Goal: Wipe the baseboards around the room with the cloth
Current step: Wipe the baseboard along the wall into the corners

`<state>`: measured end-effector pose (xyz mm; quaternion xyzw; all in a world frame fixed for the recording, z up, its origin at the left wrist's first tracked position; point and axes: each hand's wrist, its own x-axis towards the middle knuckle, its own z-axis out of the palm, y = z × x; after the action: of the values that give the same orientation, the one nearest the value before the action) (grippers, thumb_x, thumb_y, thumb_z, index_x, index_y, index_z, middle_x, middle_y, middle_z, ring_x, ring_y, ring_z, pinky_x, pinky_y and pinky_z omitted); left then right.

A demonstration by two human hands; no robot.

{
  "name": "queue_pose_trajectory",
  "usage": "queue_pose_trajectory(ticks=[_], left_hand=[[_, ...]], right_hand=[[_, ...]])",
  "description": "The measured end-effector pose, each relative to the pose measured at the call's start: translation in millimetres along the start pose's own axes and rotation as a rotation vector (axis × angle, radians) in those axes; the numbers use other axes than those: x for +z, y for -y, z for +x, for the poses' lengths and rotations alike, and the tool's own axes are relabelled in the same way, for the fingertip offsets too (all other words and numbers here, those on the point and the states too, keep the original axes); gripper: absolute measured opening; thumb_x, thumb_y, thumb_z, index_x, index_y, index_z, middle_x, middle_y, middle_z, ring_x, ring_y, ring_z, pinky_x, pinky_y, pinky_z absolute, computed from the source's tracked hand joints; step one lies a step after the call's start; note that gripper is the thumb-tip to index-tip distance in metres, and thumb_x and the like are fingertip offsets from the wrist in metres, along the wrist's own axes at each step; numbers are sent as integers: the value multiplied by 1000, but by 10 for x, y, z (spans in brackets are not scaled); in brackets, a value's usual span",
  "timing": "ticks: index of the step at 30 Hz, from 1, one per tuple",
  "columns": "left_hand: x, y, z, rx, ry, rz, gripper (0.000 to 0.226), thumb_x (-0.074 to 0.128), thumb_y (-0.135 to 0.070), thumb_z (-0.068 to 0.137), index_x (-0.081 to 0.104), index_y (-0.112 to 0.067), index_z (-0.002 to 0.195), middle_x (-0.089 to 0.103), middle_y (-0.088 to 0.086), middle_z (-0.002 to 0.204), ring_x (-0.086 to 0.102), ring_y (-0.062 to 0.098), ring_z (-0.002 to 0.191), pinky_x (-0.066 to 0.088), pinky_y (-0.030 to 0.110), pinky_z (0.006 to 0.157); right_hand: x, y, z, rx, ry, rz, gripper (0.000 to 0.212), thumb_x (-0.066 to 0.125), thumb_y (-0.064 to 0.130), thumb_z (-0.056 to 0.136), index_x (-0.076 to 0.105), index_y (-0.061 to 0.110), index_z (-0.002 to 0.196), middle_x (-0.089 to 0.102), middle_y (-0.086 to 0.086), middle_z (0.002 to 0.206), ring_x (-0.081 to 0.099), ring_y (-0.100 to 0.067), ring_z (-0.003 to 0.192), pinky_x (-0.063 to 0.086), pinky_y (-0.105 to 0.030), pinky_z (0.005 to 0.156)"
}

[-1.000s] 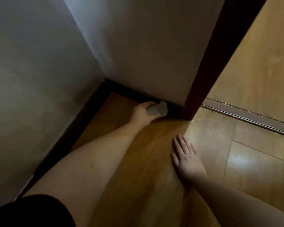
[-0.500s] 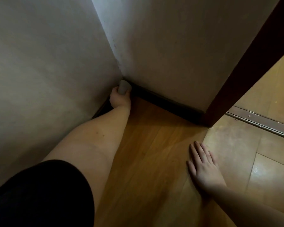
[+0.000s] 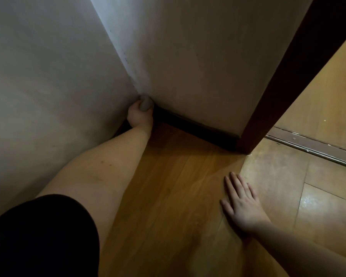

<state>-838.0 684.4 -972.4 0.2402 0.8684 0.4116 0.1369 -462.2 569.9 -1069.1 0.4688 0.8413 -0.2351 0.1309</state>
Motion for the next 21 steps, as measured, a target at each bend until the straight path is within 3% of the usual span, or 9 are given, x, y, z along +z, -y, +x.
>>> queue_pose_trajectory(ticks=[6, 11, 17, 21], left_hand=[[60, -41, -243, 5, 109, -12, 40, 70, -32, 84, 67, -19, 122, 69, 6, 116, 63, 25, 109, 52, 37, 95], [225, -120, -659, -30, 128, -88, 39, 71, -33, 84, 66, -23, 121, 69, 0, 114, 64, 21, 106, 50, 29, 90], [482, -223, -1259, -81, 169, -175, 36, 74, -33, 84, 66, -26, 118, 65, -3, 115, 63, 21, 106, 52, 32, 89], [553, -276, -1581, 4, 203, -147, 37, 76, -29, 83, 68, -19, 118, 65, 3, 116, 63, 24, 105, 49, 29, 85]], right_hand=[[-16, 17, 10, 22, -7, -12, 76, -13, 79, 79, -39, 39, 138, -48, 14, 144, -48, -5, 131, -24, -33, 111], [-30, 26, -5, 28, -25, -5, 73, 9, 70, 94, -32, 35, 143, -38, 11, 151, -50, -3, 127, -23, -32, 111], [-27, 26, -5, 22, -35, 24, 73, 13, 67, 96, -22, 33, 151, -36, 10, 151, -49, -4, 128, -23, -32, 111], [-26, 45, 9, 26, -53, 16, 74, 15, 66, 97, -17, 30, 154, -35, 10, 151, -40, -8, 135, -22, -33, 112]])
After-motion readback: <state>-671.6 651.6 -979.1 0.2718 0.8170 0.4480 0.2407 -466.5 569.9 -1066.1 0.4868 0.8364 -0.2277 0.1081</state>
